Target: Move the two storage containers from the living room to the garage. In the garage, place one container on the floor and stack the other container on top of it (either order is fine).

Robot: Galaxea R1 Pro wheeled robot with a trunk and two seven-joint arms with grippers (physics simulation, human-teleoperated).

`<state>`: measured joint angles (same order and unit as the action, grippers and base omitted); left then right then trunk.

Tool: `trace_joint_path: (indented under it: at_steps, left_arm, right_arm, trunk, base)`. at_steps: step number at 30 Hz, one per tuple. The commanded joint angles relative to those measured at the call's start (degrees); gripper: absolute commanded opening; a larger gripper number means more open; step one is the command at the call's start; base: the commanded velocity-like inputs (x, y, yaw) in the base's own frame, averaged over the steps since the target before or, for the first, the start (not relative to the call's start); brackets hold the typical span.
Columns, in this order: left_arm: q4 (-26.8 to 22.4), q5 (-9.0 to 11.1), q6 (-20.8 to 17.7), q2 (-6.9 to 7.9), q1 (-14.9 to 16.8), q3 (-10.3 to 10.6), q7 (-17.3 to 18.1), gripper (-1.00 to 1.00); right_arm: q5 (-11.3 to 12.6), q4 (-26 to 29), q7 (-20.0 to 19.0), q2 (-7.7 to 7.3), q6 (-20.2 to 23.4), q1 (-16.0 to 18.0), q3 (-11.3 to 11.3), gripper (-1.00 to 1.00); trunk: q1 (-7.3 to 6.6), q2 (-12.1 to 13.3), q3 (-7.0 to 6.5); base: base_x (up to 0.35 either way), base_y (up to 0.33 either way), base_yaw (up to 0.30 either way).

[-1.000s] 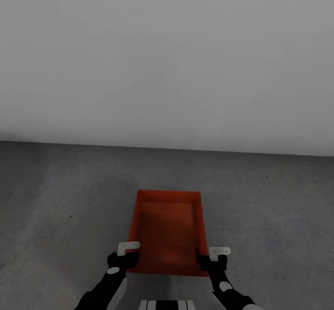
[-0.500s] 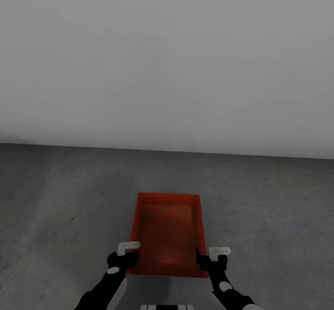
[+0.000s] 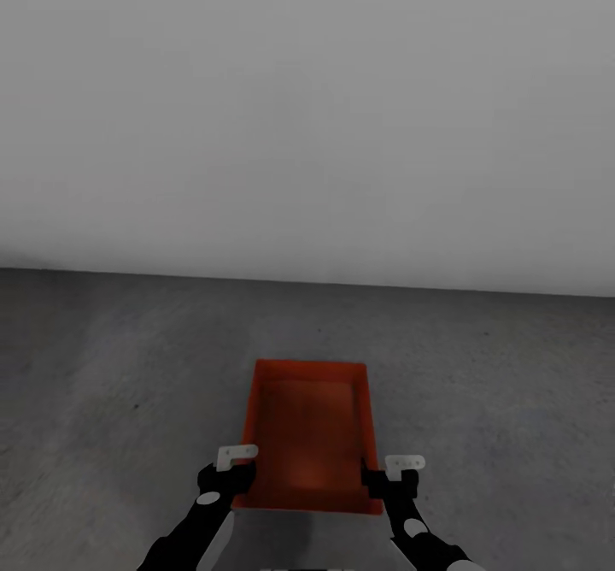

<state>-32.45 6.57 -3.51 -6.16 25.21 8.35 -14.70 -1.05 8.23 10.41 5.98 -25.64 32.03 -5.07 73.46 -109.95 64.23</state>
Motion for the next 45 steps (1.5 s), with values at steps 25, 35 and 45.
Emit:
trace_joint_path:
  at_steps: [25, 35, 45]
  left_arm:
    - [-0.11, 0.73, -0.27, 0.00, 0.01, 0.59, -0.51, 1.00]
    - [-0.07, 0.56, -0.27, -0.08, 0.01, 0.61, -0.51, 1.00]
    - [-0.10, 0.70, -0.27, 0.00, -0.01, 0.61, -0.51, 1.00]
  right_arm:
    - [0.14, -0.05, 0.57, 0.00, -0.10, 0.05, -0.47, 1.00]
    - [0.17, -0.05, 0.57, 0.00, -0.11, 0.05, -0.47, 1.00]
    - [0.17, -0.05, 0.57, 0.00, -0.11, 0.05, -0.47, 1.00]
  trunk:
    - [-5.50, 10.03, -4.46]
    - [-7.70, 14.04, -6.25]
    - [-9.90, 18.05, -8.05]
  base:
    - [0.000, 0.000, 0.000]
    - [0.000, 0.000, 0.000]
    - [0.000, 0.000, 0.000]
